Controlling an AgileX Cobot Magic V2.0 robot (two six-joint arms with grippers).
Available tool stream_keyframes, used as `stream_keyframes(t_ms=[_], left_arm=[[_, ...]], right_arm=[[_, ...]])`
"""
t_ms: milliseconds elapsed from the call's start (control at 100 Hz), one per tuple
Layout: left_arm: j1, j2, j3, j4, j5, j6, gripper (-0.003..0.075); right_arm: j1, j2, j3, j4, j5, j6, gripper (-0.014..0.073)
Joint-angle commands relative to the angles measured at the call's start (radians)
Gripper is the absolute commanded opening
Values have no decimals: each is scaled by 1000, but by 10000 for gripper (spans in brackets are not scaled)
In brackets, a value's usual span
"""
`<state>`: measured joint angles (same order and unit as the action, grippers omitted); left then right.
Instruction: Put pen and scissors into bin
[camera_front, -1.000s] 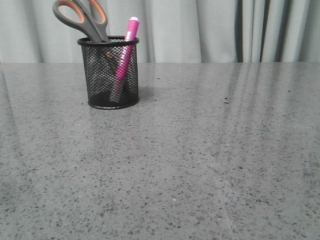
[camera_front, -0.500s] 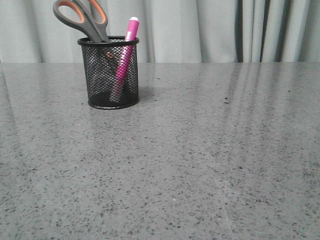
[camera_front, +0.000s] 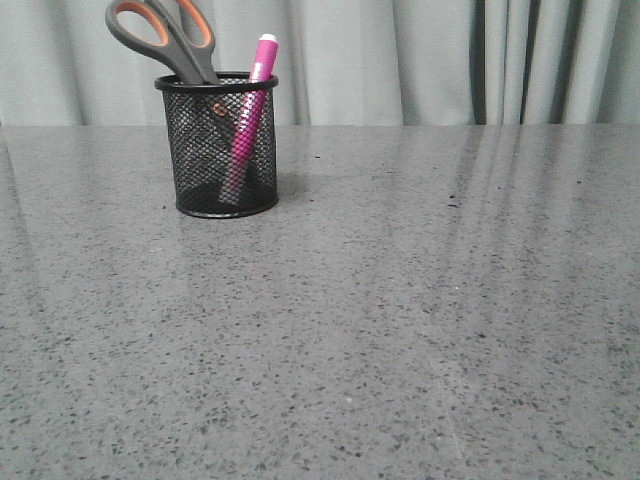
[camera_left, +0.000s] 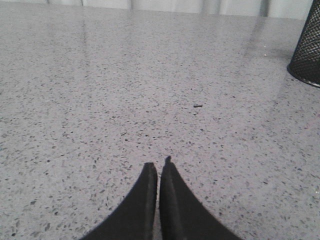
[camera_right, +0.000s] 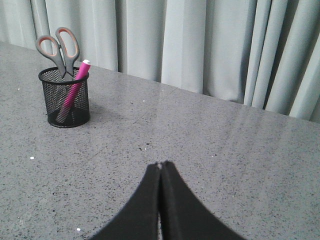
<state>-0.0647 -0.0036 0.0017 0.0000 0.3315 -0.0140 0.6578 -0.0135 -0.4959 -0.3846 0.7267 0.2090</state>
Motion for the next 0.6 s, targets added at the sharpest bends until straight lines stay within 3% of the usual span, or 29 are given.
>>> stream_keyframes(t_ms=[0,510,590], left_arm=[[6,-31,44,0,-54,-11,-19],[6,-31,44,0,-54,-11,-19],[6,-31,44,0,-54,-11,-19]], right_arm=[[-2,-8,-20,-28,-74,-7,-69],[-2,-8,-14,-28,-67,2,-69],[-4,-8,16,-134,11,6,-69]])
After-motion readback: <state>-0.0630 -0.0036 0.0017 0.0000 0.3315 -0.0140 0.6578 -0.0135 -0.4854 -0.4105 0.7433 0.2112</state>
